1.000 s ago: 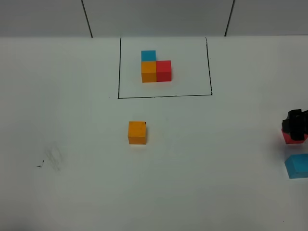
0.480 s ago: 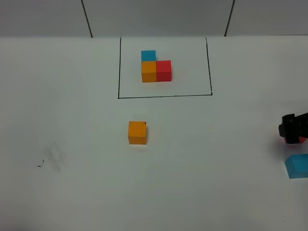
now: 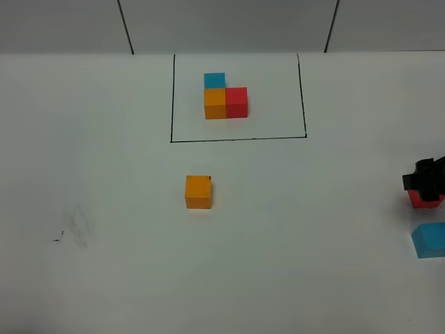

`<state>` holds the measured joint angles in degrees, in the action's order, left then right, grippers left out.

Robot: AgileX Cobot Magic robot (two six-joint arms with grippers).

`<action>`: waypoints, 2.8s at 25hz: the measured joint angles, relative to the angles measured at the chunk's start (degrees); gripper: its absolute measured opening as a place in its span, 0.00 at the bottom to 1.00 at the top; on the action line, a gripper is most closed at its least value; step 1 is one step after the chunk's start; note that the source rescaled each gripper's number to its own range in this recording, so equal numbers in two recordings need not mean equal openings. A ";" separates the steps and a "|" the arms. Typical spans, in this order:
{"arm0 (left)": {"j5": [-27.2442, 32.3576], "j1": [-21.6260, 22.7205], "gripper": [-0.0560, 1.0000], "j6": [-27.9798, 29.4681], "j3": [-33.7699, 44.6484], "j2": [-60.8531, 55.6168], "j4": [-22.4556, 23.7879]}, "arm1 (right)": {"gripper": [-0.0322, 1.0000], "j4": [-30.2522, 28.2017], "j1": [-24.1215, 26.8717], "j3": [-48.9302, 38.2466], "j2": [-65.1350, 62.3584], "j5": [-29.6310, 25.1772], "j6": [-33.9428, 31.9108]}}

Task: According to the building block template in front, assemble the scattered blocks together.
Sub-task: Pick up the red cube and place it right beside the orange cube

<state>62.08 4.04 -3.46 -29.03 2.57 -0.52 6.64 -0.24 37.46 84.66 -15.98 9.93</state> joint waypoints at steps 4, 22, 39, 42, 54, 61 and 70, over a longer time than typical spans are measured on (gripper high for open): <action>0.00 0.00 0.05 0.00 0.00 0.00 0.00 | 0.58 0.76 0.00 0.00 0.00 0.00 -0.40; 0.00 0.00 0.05 0.00 0.00 0.00 0.00 | 1.00 3.36 0.00 0.00 0.00 0.02 0.74; 0.00 0.00 0.05 0.00 0.00 0.00 0.00 | 1.00 2.57 0.00 0.04 8.88 5.00 0.74; 0.00 0.00 0.05 0.00 0.00 0.00 0.00 | 1.00 1.94 0.00 0.06 10.20 6.65 0.74; 0.00 0.00 0.05 0.00 0.00 0.00 0.00 | 0.98 0.69 0.00 0.10 13.51 9.22 0.74; 0.00 0.00 0.05 0.00 0.00 0.00 0.00 | 0.71 0.56 0.00 0.10 13.72 9.46 0.74; 0.00 0.00 0.05 0.00 0.00 0.00 0.00 | 0.45 0.54 0.00 0.10 13.72 10.94 0.74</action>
<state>62.08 4.04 -3.46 -29.03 2.57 -0.52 7.18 -0.24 37.56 98.38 -5.04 10.67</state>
